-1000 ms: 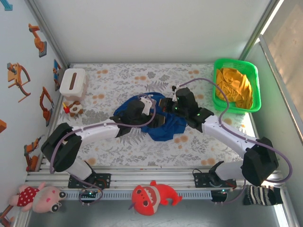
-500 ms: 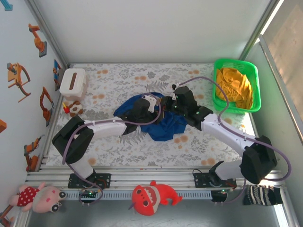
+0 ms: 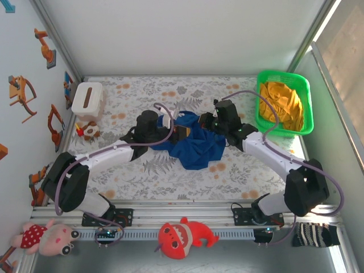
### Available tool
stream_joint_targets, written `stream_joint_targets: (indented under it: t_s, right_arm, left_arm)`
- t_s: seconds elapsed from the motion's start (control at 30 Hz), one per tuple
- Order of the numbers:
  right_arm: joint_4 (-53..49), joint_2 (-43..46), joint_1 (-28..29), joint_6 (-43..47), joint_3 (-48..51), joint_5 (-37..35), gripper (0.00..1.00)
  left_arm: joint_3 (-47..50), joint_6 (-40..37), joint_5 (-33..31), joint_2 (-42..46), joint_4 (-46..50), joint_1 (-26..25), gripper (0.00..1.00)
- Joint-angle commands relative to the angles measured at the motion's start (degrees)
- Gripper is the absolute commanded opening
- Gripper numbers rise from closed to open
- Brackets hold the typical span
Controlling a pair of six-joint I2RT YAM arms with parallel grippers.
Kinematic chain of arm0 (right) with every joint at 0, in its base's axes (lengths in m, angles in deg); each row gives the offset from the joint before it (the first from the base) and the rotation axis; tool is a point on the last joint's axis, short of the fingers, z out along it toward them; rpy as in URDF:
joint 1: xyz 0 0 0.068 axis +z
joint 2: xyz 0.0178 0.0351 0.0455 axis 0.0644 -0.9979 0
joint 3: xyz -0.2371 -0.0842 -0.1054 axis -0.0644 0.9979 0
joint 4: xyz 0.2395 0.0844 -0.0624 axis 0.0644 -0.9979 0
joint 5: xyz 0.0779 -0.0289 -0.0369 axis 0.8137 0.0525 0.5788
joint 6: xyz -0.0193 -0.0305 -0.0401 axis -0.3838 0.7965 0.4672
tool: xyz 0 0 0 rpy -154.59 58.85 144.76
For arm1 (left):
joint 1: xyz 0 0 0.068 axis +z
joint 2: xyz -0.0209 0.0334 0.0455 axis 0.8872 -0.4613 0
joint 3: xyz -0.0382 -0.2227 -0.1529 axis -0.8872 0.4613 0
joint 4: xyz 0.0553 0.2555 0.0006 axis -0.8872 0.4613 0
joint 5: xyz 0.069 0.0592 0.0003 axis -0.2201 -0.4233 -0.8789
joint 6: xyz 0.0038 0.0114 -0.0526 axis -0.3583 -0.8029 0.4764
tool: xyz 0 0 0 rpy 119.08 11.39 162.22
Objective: Fold the inside-out t-shirt
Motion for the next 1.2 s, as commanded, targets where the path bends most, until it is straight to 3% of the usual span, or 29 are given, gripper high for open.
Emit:
stream_joint_targets:
  t_s: [0.0, 0.03, 0.17, 0.27, 0.57, 0.8, 0.93, 1.0, 1.03, 1.1, 1.17]
  right_arm:
    - [-0.30, -1.74, -1.67, 3.54, -3.09, 0.25, 0.00]
    - [-0.58, -2.14, -1.70, 4.35, -3.51, 1.09, 0.00]
    - [-1.04, -0.76, -1.76, 4.52, -2.74, 1.50, 0.29]
    - [-0.04, 3.01, -1.44, 2.86, 0.66, 0.99, 0.36]
    - [-1.55, 10.75, 4.91, 3.27, 9.38, -5.44, 0.43]
    - [-0.70, 4.09, 5.77, 6.41, 7.50, -5.94, 0.45]
    - [1.48, -1.08, 5.78, 7.03, 4.79, -2.61, 0.45]
    - [3.45, -3.24, 5.78, 7.07, 3.99, -0.50, 0.41]
    - [3.98, -3.95, 5.82, 7.05, 3.66, 0.19, 0.33]
    - [4.48, -4.38, 5.78, 7.09, 3.13, 0.92, 0.05]
    - [5.31, -2.79, 5.65, 6.97, 3.81, 1.36, 0.00]
  left_arm:
    - [0.94, 0.74, 8.85, 1.88, 0.18, 1.21, 0.00]
    - [1.12, 0.69, 8.78, 2.12, 0.72, 1.32, 0.00]
    - [2.90, 2.09, 7.32, 2.40, -0.83, 2.25, 0.00]
    - [4.04, 3.50, 6.88, 2.28, -3.04, 2.81, 0.00]
    - [3.98, 2.52, 7.08, 3.89, -0.66, 4.21, 0.00]
    - [3.46, 1.96, 7.38, 4.51, 0.69, 4.50, 0.00]
    - [3.36, 1.88, 7.45, 4.50, 0.87, 4.62, 0.00]
    - [3.45, 1.86, 7.44, 4.58, 1.12, 4.80, 0.00]
    - [3.53, 1.83, 7.31, 4.53, 1.17, 4.89, 0.00]
    - [4.12, 1.87, 7.14, 4.56, 1.16, 5.31, 0.00]
    - [5.31, 1.87, 6.38, 4.79, 1.01, 6.07, 0.00]
